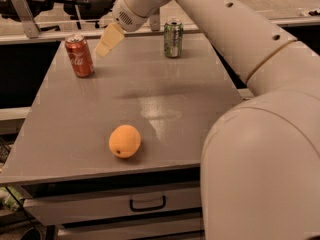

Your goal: Knock coke can over

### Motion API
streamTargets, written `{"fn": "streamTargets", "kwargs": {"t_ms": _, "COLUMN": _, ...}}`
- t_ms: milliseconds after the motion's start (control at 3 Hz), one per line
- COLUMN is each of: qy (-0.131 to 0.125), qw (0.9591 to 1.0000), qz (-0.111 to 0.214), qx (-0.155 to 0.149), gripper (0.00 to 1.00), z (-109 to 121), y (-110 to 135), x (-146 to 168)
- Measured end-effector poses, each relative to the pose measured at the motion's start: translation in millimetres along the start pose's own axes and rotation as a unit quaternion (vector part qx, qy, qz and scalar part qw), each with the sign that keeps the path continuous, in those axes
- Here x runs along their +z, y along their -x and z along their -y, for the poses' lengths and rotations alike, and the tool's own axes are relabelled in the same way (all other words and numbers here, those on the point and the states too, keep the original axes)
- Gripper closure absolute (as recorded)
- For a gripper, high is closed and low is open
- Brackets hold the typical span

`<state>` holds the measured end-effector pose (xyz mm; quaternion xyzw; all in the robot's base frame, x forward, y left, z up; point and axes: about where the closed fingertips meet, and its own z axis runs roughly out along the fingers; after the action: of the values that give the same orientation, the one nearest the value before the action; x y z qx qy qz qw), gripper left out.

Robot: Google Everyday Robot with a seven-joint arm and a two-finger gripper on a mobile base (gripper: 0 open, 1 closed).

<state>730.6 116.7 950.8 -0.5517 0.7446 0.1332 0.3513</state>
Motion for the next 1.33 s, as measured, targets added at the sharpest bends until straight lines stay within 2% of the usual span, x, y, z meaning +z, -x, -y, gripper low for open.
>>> {"fn": "streamTargets", "kwargs": {"t_ms": 333, "qy": -0.003, "qw": 0.9998, "qz": -0.016, "qx": 0.007, "gripper": 0.00, "z": 3.4, "y": 10.6, "x": 28.5}}
{"fn": "streamTargets", "kwargs": {"t_ms": 667, "qy": 0.006, "qw": 0.9993, "qz": -0.032, "qx": 0.016, "gripper": 0.00, "z": 2.9, "y": 18.0, "x": 53.8}}
{"fn": "streamTargets", "kwargs": {"t_ms": 1333, "qy": 0.038, "qw": 0.9985, "qz": -0.038, "qx": 0.007, "gripper": 0.00, "z": -16.5, "y": 40.3, "x": 82.1}}
